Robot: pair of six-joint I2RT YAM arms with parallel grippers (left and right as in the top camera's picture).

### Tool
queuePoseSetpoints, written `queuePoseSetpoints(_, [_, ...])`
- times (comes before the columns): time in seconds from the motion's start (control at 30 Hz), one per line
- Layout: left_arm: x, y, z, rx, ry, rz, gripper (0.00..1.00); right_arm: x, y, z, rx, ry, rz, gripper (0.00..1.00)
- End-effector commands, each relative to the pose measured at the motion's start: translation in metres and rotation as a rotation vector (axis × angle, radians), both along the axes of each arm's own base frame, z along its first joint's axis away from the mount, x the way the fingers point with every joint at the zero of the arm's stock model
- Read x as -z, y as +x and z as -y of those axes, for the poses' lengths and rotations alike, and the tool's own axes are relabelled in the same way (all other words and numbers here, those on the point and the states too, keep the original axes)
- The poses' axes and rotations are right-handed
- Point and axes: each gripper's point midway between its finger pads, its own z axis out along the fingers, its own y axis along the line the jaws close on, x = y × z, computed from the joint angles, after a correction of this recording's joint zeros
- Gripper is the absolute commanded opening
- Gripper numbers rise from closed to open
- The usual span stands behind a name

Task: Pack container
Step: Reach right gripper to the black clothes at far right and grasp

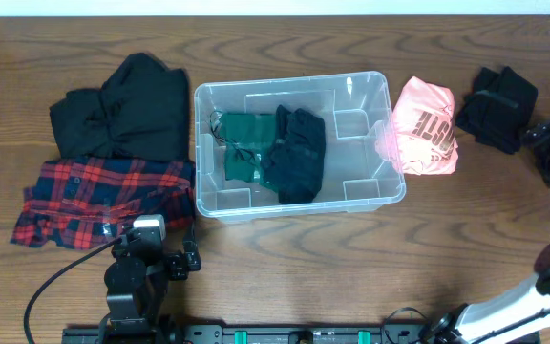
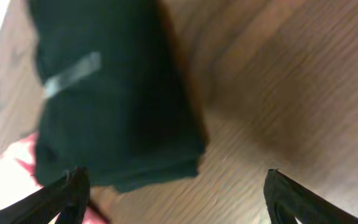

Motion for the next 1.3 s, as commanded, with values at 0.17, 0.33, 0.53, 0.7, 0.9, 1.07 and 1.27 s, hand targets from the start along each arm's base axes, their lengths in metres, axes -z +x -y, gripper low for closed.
queuePoseSetpoints(0.17, [0.003,0.000,0.002,0.006,-0.011,-0.003,0.98,0.038,0.022,-0.013,-0.070,0.090,0.070,0.87])
queuePoseSetpoints(0.33, [0.003,0.000,0.002,0.006,-0.011,-0.003,0.98,0.046,0.033,-0.017,-0.058,0.106,0.093,0.83])
queuePoseSetpoints(0.53, [0.003,0.000,0.002,0.006,-0.011,-0.003,0.98,0.050,0.042,-0.026,-0.082,0.087,0.091,0.70])
queuePoseSetpoints(0.7, [0.003,0.000,0.002,0.005,-0.011,-0.003,0.98,0.049,0.049,-0.033,-0.101,0.068,0.098,0.61])
queuePoseSetpoints(0.9, [0.003,0.000,0.002,0.006,-0.011,-0.003,0.98,0.053,0.044,-0.038,-0.079,0.109,0.066,0.13])
queuePoseSetpoints(1.07, [0.003,0.000,0.002,0.006,-0.011,-0.003,0.98,0.026,0.037,-0.042,-0.064,0.183,0.090,0.01])
queuePoseSetpoints(1.27, [0.003,0.000,0.002,0.006,-0.011,-0.003,0.98,-0.073,0.034,-0.066,-0.127,0.154,0.210,0.01])
